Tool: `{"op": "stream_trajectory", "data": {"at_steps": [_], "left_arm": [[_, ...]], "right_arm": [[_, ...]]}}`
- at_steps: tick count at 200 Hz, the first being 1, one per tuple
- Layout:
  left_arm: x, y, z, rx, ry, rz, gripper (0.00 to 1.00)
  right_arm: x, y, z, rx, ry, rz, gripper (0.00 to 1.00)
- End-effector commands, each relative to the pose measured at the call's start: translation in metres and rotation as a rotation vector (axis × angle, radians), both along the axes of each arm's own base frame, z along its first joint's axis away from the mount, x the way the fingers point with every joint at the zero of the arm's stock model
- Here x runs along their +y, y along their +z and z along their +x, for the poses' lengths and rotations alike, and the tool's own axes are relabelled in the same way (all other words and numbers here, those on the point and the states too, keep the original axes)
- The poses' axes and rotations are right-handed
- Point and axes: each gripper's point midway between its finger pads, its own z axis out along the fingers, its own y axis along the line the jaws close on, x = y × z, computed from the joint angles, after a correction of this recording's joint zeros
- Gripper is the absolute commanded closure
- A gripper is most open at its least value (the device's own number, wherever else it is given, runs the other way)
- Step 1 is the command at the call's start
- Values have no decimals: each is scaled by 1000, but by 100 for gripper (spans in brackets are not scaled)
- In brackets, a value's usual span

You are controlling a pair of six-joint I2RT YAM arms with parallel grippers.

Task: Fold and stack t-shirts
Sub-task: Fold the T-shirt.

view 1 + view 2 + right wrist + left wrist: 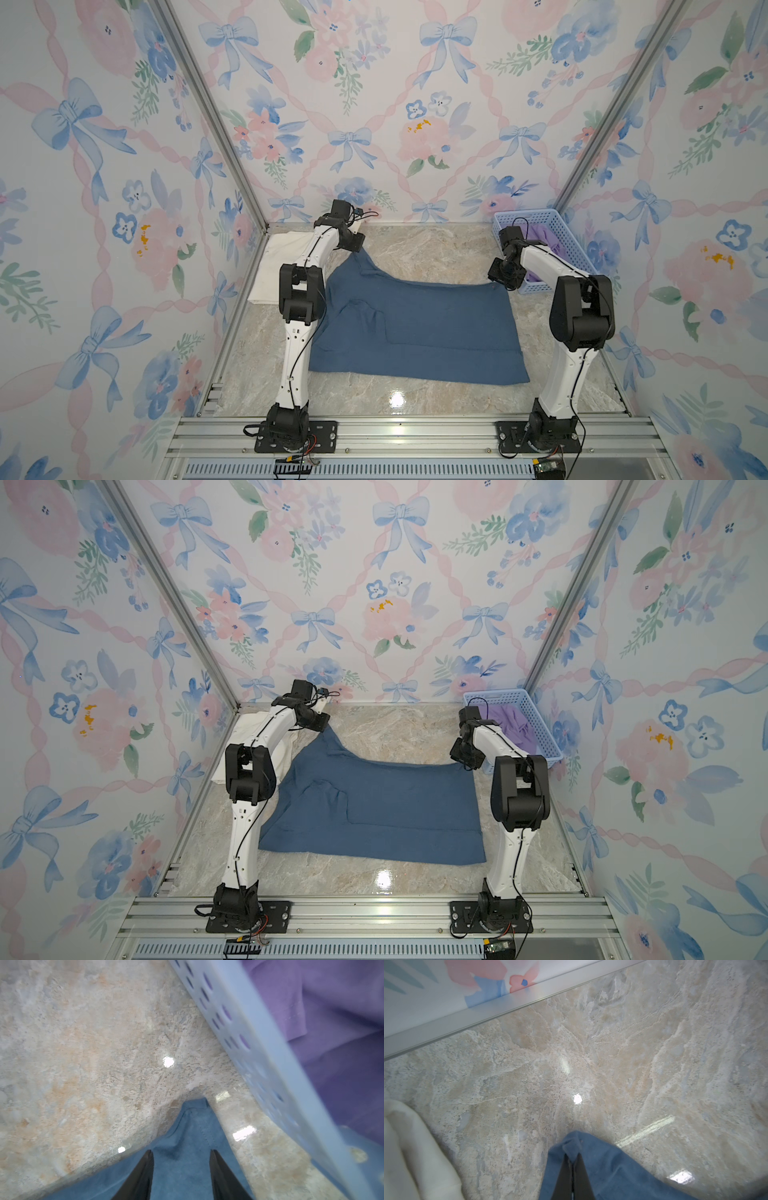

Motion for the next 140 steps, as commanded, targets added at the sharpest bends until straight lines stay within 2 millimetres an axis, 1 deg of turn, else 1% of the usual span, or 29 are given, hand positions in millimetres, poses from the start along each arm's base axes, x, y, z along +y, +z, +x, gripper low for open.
{"op": "stream_trajectory", "data": {"at_steps": [1, 38, 63, 93, 114, 140], "left_arm": [[2, 31, -1, -40, 3, -28, 100], [-1, 35, -5, -37, 0, -50, 100], [-2, 40, -6, -42, -2, -56, 100], [-3, 45, -9, -46, -7, -64, 100], [-3, 47, -10, -49, -9, -61, 100], [-4, 52, -11, -55, -11, -70, 100]], "right_arm": [[-15, -8, -1, 50, -13, -33, 52], [-24, -18, 8, 79, -18, -34, 52], [-23, -27, 12, 108, -11, -29, 52], [-22, -35, 12, 124, -11, -29, 53], [-23, -41, 8, 140, -11, -29, 53], [-25, -46, 4, 154, -14, -26, 56]]}}
